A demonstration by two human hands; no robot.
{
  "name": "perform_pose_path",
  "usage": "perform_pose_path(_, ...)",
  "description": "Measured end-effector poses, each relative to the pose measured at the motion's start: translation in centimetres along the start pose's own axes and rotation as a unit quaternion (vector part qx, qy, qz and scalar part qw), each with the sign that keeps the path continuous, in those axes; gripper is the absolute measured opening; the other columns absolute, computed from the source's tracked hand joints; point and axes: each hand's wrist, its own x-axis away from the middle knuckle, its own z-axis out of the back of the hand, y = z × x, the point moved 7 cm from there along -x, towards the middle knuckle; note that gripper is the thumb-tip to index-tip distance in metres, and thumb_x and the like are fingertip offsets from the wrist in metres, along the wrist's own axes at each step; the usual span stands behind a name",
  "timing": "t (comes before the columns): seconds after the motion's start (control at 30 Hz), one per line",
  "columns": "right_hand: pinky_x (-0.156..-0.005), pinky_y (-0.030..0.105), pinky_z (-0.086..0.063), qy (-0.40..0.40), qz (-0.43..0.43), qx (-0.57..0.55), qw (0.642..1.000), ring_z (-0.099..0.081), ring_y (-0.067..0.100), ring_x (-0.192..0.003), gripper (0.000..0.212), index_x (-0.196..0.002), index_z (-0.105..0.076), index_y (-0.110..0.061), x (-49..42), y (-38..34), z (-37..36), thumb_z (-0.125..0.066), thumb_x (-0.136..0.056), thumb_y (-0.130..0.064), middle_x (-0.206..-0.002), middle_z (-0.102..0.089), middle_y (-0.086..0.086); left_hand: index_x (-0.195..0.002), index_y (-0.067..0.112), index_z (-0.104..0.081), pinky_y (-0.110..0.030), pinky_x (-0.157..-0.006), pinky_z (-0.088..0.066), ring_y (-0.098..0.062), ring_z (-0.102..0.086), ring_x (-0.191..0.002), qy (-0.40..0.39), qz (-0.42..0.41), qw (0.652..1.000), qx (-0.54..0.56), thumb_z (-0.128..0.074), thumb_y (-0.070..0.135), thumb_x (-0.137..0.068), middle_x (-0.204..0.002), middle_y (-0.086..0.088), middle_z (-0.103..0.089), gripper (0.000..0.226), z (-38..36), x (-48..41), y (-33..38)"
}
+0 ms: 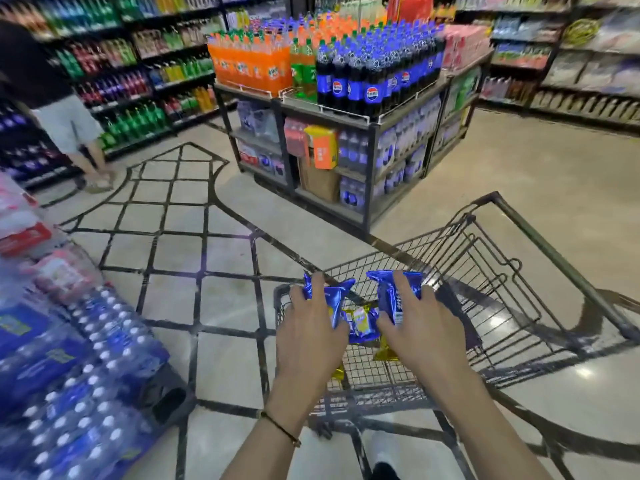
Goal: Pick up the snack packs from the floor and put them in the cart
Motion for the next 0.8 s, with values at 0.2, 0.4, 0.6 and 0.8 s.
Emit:
perform_pose_path(0.2, -0.082, 0.04, -0.054, -0.074, 0.025, 0.002, 0.997, -0.058, 0.032, -0.118, 0.073, -0.152, -0.006, -0.036, -11.6, 2.7, -6.0, -0.042, -0.094, -0.06, -0.148, -0.039, 0.015, -0.147, 0.036, -0.022, -0.041, -0.082, -0.053, -0.023, -0.059, -0.109, -0.025, 0.132, 0.984, 0.121, -0.07, 0.037, -0.083, -0.137, 0.001, -0.042, 0.08, -7.5, -10.1, -1.0)
perform_pose_path(0.4, -0.075, 0.038, -0.053, -0.149, 0.06, 0.013, 0.987, -0.058, 0.033, -0.111, 0.07, -0.152, -0.011, -0.034, -19.1, 4.0, -14.7, -0.043, -0.093, -0.056, -0.137, -0.046, 0.014, -0.148, 0.036, -0.021, -0.036, -0.076, -0.044, -0.028, -0.059, -0.109, -0.077, 0.211, 0.971, 0.081, -0.069, 0.045, -0.085, -0.14, -0.003, -0.04, 0.081, -15.6, -15.4, -5.1)
perform_pose_path(0.6, -0.072, 0.039, -0.052, -0.228, 0.065, 0.021, 0.971, -0.06, 0.034, -0.109, 0.075, -0.154, -0.01, -0.03, -23.7, 4.3, -27.3, -0.046, -0.094, -0.055, -0.14, -0.043, 0.017, -0.147, 0.035, -0.019, -0.04, -0.078, -0.048, -0.031, -0.057, -0.106, -0.135, 0.26, 0.956, 0.032, -0.067, 0.039, -0.086, -0.13, -0.008, -0.042, 0.078, -24.4, -18.6, -11.6)
perform_pose_path(0.8, -0.072, 0.037, -0.052, -0.277, 0.045, 0.039, 0.959, -0.062, 0.035, -0.106, 0.076, -0.154, -0.01, -0.031, -26.6, 5.6, -40.7, -0.048, -0.093, -0.055, -0.146, -0.039, 0.021, -0.148, 0.032, -0.02, -0.045, -0.087, -0.051, -0.035, -0.055, -0.114, -0.17, 0.287, 0.943, 0.004, -0.07, 0.038, -0.083, -0.138, -0.011, -0.04, 0.082, -35.3, -20.2, -18.1)
